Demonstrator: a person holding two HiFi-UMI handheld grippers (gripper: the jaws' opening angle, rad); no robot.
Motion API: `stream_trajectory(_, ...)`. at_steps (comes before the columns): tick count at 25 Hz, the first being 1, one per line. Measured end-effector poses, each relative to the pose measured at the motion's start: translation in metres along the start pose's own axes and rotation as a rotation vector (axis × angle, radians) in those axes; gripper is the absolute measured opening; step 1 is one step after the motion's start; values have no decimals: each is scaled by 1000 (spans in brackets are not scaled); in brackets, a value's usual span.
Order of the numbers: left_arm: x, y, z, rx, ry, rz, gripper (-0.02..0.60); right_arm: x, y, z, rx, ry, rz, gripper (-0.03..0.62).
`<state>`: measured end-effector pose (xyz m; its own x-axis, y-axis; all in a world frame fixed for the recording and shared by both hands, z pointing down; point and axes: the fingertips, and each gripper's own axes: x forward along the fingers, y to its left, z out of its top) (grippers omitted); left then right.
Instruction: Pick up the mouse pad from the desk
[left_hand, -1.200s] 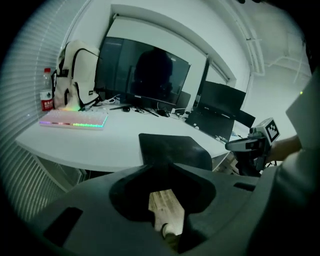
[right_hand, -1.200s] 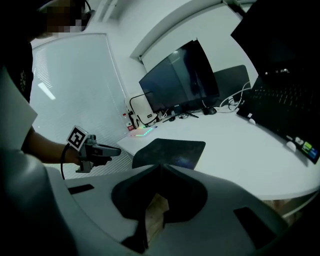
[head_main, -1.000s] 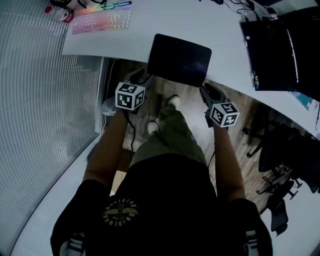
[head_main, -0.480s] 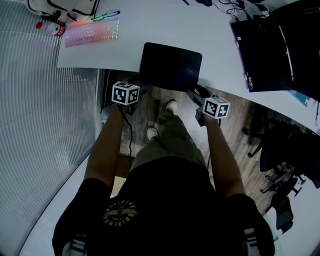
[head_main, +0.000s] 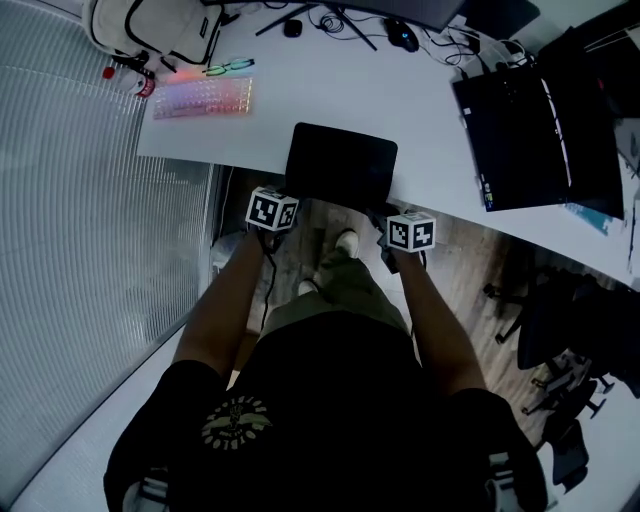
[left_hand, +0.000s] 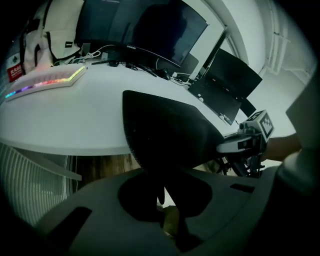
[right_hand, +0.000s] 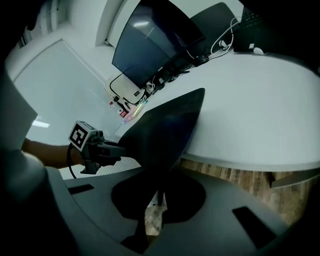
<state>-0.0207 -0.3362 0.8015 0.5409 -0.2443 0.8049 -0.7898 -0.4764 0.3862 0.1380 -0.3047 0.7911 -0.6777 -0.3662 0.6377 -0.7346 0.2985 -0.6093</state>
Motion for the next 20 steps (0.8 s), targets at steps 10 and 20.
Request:
stream_trajectory(10, -30, -24, 17, 59, -60, 10, 21, -22, 11, 19, -64, 17, -33, 14)
stream_trajectory(20, -82, -47, 57, 184, -181, -23, 21, -56, 41, 61, -143, -72, -88, 14)
